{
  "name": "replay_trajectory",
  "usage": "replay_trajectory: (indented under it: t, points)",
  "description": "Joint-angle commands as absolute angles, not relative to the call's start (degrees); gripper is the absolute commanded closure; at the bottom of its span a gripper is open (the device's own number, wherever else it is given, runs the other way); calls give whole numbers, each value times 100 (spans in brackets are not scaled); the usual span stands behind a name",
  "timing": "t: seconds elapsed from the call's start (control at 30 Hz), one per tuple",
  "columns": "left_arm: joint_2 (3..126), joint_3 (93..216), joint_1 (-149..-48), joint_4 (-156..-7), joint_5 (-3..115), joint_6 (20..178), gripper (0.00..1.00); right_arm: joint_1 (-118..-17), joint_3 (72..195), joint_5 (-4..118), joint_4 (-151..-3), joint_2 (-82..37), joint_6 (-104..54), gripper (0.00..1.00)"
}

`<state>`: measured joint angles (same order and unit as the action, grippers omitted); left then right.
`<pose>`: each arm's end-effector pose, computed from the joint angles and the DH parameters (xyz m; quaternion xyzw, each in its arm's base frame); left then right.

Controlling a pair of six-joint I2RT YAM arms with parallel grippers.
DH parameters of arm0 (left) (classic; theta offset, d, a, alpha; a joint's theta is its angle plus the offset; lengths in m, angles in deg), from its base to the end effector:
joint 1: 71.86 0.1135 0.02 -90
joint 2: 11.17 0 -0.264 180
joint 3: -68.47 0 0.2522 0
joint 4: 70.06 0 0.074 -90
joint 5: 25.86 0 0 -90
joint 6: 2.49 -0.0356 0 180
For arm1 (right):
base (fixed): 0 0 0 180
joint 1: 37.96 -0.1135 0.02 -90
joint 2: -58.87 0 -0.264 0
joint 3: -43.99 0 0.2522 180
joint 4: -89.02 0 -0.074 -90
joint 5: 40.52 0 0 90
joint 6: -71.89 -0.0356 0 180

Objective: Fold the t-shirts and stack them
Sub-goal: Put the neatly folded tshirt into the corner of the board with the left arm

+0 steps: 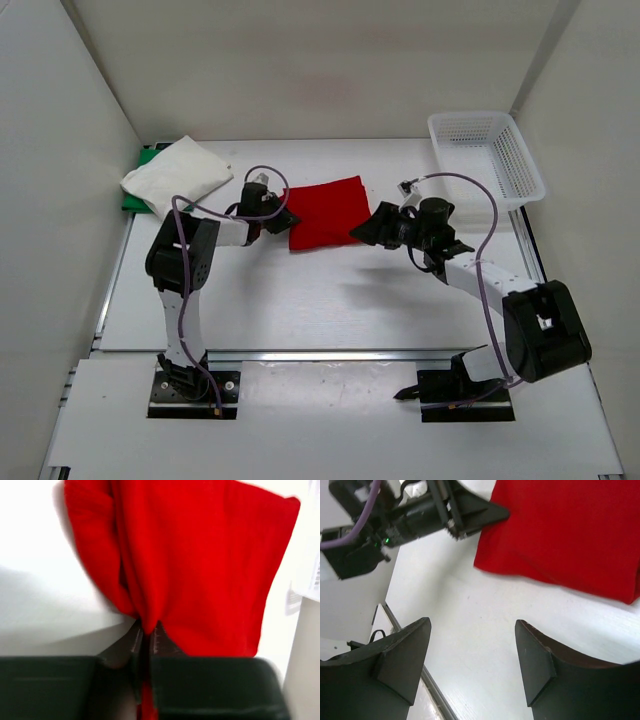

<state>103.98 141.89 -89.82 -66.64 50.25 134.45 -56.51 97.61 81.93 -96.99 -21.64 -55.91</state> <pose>0.3832 -0.1332 0.1173 -0.1725 0.8781 -0.3240 0.3068 0.2770 0.1131 0.2227 -0.0241 0.8061 0.4600 0.3715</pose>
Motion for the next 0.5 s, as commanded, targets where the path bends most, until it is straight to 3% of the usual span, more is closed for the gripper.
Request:
replay_trajectory:
  t: [0.0, 0.03, 0.07, 0.27, 0.47]
  points:
    - [10554, 15024, -9225, -7080, 5131, 13339, 90, -5528, 9493, 8253, -10217, -1707, -5705, 34]
    - [10589, 15373, -9269, -7195, 5226, 13330, 98, -5536, 9327, 8236, -10262, -1654, -5748, 34]
    - [10607, 15542, -9287, -7248, 5332, 13321, 100, -5545, 9204, 8209, -10297, -1584, -5757, 34]
    - [10853, 18053, -8858, -8687, 4999, 12733, 100, -5361, 8685, 8437, -10394, -1399, -5837, 35]
    - [10433, 19007, -7497, -9507, 4841, 12206, 100, -5299, 8614, 8807, -10605, -1671, -5915, 37]
